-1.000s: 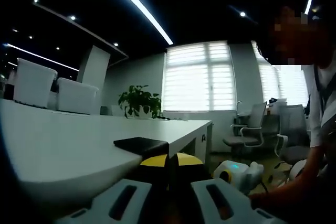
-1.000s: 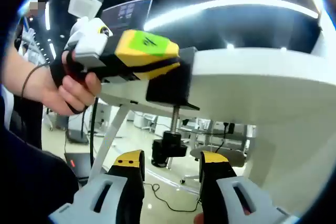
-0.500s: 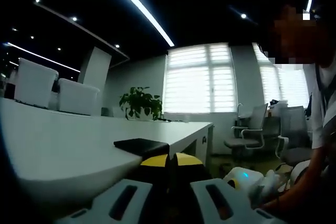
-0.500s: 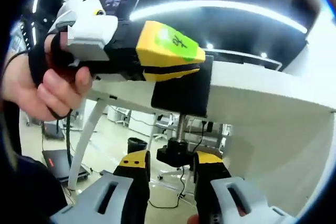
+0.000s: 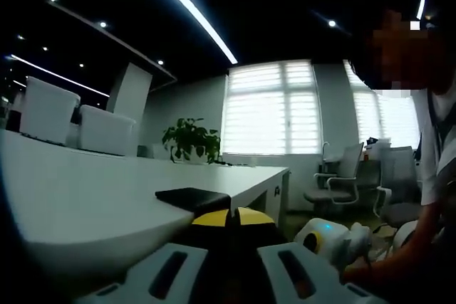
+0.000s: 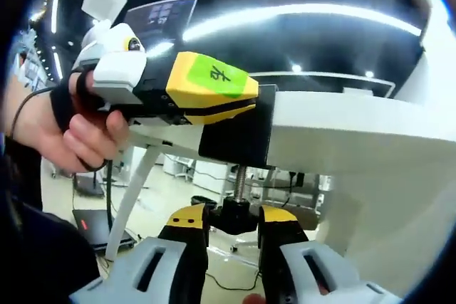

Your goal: Clamp the fixed fixture on the desktop, loosen the retaining clip, secure it to the edge of the desk, and tighten the retaining clip.

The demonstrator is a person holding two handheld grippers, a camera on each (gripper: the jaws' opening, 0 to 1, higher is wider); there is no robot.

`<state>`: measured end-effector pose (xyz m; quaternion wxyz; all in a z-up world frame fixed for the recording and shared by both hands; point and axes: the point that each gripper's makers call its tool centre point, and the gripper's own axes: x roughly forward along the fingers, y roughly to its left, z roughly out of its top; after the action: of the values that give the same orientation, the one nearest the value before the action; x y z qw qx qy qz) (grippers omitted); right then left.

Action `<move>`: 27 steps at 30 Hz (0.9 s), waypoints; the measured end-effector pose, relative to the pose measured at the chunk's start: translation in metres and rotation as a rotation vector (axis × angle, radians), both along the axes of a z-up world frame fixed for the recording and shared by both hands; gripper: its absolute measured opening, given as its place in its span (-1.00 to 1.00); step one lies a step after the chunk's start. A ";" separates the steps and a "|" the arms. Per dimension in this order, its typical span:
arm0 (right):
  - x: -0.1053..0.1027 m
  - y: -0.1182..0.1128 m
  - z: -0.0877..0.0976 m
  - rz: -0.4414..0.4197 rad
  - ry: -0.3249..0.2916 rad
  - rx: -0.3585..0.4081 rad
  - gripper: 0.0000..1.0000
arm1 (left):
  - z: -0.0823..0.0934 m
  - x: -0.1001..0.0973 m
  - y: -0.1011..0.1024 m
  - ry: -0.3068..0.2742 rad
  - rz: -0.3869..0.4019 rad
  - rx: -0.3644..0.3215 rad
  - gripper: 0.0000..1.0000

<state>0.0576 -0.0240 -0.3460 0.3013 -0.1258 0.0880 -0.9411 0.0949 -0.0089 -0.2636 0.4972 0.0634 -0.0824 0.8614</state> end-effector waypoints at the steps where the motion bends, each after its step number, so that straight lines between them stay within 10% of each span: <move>1: 0.000 -0.001 -0.001 0.014 0.003 0.024 -0.50 | 0.000 0.000 0.000 0.000 0.001 -0.002 -0.94; 18: 0.003 -0.008 -0.001 0.290 -0.006 -0.025 -0.51 | 0.001 0.007 0.007 0.006 0.001 -0.017 -0.94; 27: 0.003 0.010 -0.016 0.146 -0.100 -0.042 -0.43 | 0.000 0.007 0.009 0.010 0.003 -0.033 -0.95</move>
<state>0.0602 -0.0141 -0.3622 0.3702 -0.0913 0.0436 -0.9234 0.1015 -0.0002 -0.2638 0.4975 0.0599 -0.0656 0.8629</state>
